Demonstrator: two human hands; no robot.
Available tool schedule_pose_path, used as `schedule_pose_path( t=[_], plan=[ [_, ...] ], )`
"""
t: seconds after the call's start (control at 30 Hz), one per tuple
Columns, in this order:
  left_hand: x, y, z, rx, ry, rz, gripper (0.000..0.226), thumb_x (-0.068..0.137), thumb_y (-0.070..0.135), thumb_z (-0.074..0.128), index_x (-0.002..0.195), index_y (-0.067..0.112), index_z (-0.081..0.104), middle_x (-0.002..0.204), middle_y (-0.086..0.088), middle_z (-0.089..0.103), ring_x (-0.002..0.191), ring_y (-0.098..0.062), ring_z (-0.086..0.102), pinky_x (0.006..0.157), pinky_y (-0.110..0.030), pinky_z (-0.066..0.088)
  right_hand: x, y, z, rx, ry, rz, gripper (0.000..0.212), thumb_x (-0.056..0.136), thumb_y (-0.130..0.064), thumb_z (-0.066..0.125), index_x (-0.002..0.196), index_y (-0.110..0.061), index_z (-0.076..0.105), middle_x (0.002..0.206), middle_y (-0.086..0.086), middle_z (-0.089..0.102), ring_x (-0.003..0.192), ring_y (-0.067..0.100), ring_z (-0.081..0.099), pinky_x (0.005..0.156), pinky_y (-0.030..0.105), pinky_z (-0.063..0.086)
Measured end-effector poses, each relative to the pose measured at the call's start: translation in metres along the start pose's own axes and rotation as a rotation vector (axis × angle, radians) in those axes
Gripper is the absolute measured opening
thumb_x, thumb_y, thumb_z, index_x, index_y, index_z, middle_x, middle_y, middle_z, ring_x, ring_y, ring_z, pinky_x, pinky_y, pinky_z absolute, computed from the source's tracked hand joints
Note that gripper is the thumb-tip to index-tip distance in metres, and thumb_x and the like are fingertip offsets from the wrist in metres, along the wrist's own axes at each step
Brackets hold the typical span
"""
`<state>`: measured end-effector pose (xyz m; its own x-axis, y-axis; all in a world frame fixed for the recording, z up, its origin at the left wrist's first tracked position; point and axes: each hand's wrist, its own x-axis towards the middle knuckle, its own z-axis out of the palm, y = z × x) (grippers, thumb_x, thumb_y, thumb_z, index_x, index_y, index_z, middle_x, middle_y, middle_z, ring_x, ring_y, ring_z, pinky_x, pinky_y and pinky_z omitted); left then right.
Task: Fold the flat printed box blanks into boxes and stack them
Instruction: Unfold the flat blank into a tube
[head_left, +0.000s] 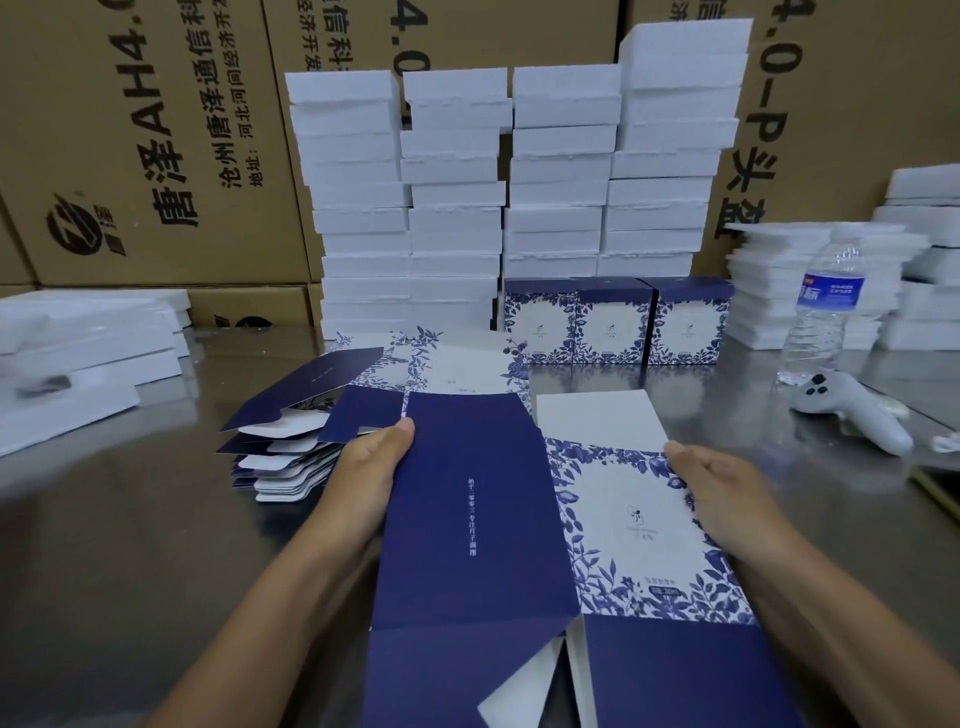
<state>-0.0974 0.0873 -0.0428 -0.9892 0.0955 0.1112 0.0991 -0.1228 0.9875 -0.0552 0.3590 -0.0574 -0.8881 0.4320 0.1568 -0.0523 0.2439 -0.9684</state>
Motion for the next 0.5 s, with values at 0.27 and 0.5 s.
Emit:
schedule_pose_path(
  t=[0.27,0.5],
  plan=[
    [0.001,0.002,0.002,-0.044,0.058,-0.01,0.042,0.099,0.032,0.045,0.073,0.024,0.078,0.079,-0.005,0.075,0.064,-0.015,0.071,0.051,-0.024,0.054,-0.006,-0.006,0.001,0.151,-0.034,0.08,0.04,0.095,-0.036,0.051,0.09,0.0,0.068,0.085,0.026,0.065,0.063,0.013,0.053,0.051,0.02,0.042],
    [-0.003,0.013,0.006,-0.202,0.07,-0.037,0.055,0.098,0.048,0.035,0.074,0.023,0.078,0.071,0.001,0.072,0.063,-0.018,0.068,0.056,-0.025,0.054,-0.007,0.002,0.01,0.19,-0.137,0.117,0.014,0.089,-0.019,0.062,0.078,-0.016,0.07,0.078,0.002,0.073,0.065,0.011,0.067,0.064,0.028,0.046]
  ],
)
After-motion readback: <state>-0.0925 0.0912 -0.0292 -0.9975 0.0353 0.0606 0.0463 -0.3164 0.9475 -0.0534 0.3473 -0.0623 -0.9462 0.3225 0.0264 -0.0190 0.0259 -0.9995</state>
